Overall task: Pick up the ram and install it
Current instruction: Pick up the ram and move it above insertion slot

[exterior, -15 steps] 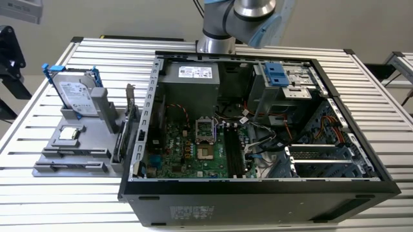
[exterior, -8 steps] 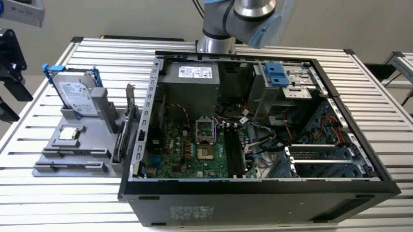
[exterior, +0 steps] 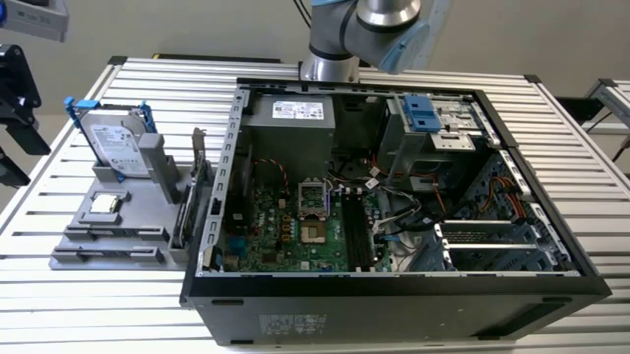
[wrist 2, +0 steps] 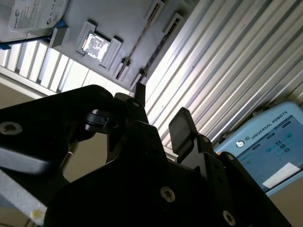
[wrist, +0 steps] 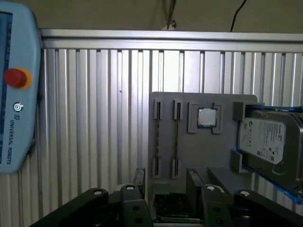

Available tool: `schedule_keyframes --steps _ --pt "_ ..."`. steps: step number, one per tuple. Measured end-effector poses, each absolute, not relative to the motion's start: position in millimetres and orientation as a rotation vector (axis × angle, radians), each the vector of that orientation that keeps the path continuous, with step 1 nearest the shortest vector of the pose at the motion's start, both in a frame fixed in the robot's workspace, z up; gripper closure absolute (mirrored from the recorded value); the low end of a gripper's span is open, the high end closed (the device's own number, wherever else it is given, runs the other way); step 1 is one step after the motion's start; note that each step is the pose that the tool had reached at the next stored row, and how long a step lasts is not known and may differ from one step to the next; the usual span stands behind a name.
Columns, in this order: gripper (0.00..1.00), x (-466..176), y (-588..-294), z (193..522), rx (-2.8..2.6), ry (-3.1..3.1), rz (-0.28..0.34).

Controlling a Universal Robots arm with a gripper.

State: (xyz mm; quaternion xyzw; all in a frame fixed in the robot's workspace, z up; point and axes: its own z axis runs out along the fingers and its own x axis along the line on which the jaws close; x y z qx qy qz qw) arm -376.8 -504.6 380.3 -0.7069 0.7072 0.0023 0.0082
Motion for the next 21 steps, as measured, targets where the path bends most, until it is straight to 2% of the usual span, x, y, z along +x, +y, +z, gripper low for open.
schedule_keyframes --steps 21 --pt "0.00 -375 -505 362 -2.229 2.191 0.007"
